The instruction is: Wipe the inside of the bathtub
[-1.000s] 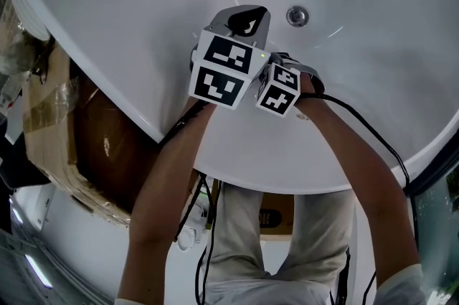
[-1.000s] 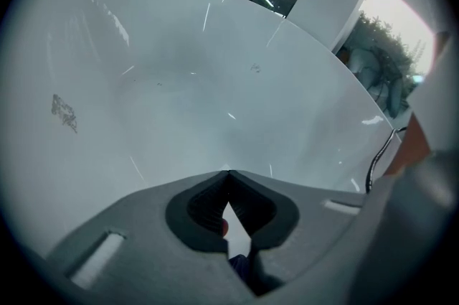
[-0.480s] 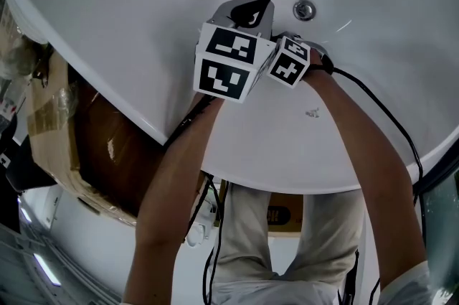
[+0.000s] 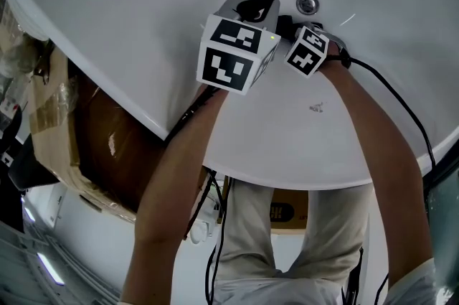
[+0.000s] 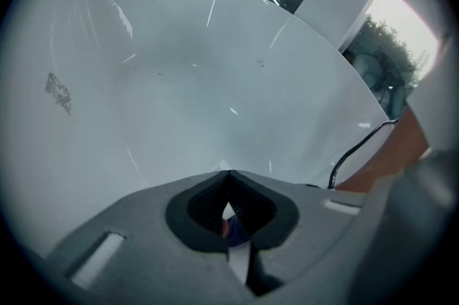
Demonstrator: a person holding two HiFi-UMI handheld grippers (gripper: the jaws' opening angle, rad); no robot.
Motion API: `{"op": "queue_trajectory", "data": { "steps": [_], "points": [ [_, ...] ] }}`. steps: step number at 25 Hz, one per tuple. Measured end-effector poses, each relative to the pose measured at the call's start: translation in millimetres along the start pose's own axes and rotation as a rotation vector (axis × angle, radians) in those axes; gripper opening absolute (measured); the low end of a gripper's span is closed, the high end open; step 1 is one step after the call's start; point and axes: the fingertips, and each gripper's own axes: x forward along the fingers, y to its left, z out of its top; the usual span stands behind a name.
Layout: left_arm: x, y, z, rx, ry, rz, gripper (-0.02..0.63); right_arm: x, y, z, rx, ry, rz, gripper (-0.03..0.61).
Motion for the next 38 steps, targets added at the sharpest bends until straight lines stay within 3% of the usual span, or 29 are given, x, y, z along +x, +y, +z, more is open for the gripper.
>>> {"op": "queue_trajectory", "data": {
  "steps": [7, 14, 19, 27, 38],
  "points": [
    [0.1, -8.3, -6.0, -0.006, 0.031, -0.028, -0.002, -32.4, 8.5, 8.5, -0.004, -0.075, 0.01, 0.049],
    [-8.5, -16.5, 7.7, 0.035, 0.025, -0.029, -0.002, -75.0, 35.1, 19.1, 0.189, -0.18, 0.133, 0.049],
    [-14.3, -22.8, 30.5, 0.073, -0.001, -0.027, -0.002, -102.6, 56.2, 22.3, 0.244, -0.249, 0.163, 0.049],
    [-33.1, -38.9, 55.1, 0.197, 0.012, -0.065, -0.002, -153.6, 98.2, 24.2, 0.292, -0.289, 0.181, 0.049],
    [-54.6, -54.7, 63.6, 0.326, 0.036, -0.123, -0.002, -224.3, 166.4, 82.3, 0.364, -0.395, 0.248, 0.049]
  ]
}}
